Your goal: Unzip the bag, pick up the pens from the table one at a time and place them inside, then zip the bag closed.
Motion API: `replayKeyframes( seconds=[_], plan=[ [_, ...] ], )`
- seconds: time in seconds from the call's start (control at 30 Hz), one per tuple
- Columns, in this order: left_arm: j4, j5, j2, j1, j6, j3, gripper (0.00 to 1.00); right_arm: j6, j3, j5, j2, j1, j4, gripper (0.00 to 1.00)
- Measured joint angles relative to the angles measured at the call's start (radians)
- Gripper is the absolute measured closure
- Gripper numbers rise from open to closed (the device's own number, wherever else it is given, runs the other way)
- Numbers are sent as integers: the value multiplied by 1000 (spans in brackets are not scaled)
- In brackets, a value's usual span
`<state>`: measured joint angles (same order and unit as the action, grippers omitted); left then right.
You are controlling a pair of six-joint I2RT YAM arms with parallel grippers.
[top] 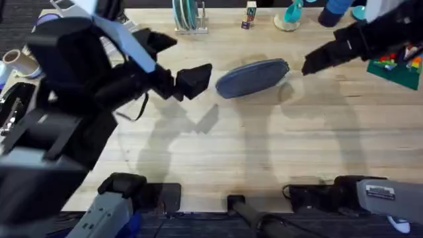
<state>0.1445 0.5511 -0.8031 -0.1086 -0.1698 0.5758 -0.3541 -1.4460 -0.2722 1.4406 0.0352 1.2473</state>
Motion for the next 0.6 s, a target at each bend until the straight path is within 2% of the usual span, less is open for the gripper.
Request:
replayKeyframes(
  seconds=[0.13, 0.3, 0.43, 0.6],
  plan=[
    [134, -50, 111, 0, 81, 0, 5, 8, 0, -2, -38, -14, 44, 6],
    [295, -91, 217, 0, 147, 3, 5, 11, 0, -5, -97, -46, 81, 5],
    [476, -139, 234, 0, 189, 50, 6, 15, 0, -5, -140, -58, 120, 5],
    [632, -177, 232, 0, 210, 139, 6, 38, 0, -5, -154, -58, 166, 5]
  ],
)
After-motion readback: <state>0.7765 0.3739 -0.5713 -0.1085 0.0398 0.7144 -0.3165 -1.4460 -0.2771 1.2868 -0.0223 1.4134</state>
